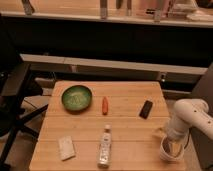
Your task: Place the ceramic cup in the ceramic bowl
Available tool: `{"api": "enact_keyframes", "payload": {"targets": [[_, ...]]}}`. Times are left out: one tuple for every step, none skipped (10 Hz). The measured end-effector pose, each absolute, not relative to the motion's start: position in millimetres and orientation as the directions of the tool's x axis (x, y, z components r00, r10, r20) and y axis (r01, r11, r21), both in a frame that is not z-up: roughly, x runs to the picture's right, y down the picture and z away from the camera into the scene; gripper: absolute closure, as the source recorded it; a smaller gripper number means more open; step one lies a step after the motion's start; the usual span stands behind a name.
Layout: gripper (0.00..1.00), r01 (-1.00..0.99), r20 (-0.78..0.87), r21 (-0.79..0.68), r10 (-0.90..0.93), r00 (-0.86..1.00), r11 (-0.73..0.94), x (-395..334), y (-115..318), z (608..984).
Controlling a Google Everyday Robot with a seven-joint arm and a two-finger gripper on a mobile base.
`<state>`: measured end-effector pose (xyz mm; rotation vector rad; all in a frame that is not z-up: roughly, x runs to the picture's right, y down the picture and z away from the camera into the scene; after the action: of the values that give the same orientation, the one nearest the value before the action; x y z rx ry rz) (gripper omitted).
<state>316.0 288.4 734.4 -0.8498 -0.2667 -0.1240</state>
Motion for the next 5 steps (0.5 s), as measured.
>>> {"api": "enact_keyframes", "payload": {"targets": [[0.2, 0.216, 0.283, -0.724, -0.003, 0.959, 0.655, 316.3, 288.3, 734.5], [0.2, 0.216, 0.283, -0.724, -0.003, 0.959, 0.655, 316.8, 288.7, 734.5], [0.2, 0.217, 0.284, -0.724, -0.004, 0.959, 0.654, 316.9, 288.8, 734.9], [0.2, 0.219, 0.285, -0.724, -0.006, 0.959, 0.654, 317.2, 288.6, 734.9], [0.2, 0.22, 0.286, -0.724, -0.006, 0.958, 0.654, 317.0, 288.7, 734.8]]}}
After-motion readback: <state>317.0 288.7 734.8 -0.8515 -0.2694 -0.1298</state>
